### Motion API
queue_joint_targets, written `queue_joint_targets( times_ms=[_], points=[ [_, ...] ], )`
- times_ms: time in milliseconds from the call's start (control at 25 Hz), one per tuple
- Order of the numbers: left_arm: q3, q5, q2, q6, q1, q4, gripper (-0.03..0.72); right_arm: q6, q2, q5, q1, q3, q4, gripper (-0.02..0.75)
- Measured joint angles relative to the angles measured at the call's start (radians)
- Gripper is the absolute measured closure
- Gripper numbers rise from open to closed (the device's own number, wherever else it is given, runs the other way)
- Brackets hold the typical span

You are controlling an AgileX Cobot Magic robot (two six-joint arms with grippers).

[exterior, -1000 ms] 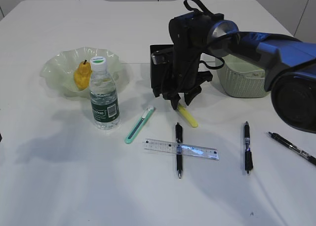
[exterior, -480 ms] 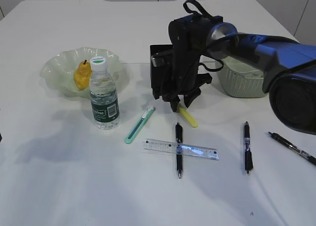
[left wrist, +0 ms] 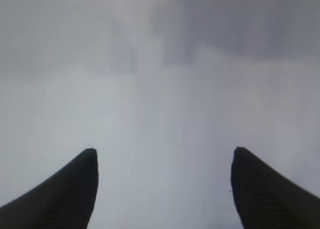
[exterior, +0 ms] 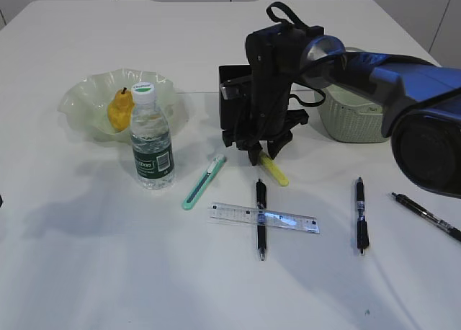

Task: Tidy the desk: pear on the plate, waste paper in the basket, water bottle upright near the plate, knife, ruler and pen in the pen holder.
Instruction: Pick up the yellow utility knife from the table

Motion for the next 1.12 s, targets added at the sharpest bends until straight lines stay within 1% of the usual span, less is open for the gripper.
queue_joint_targets(
  times_ms=[360, 440, 680, 760, 1120],
  points=[
    [0.000, 0.000, 0.000, 0.000, 0.000, 0.000, 0.097, 0.000, 0.006, 0.000, 0.000, -0.004, 0.008, 0.439],
    [0.000, 0.000, 0.000, 0.000, 0.000, 0.000, 0.097, 0.000, 0.006, 0.000, 0.000, -0.004, 0.015, 0.461],
    [0.000, 0.000, 0.000, 0.000, 0.000, 0.000, 0.097, 0.000, 0.006, 0.000, 0.000, -0.004, 0.020, 0.594],
    [0.000, 0.000, 0.000, 0.000, 0.000, 0.000, 0.097, 0.000, 0.006, -0.002, 0.000, -0.004, 0.020, 0.609],
    [0.000, 0.000, 0.000, 0.000, 0.000, 0.000, 0.097, 0.000, 0.004, -0.002, 0.000, -0.004, 0.020, 0.622]
  ],
)
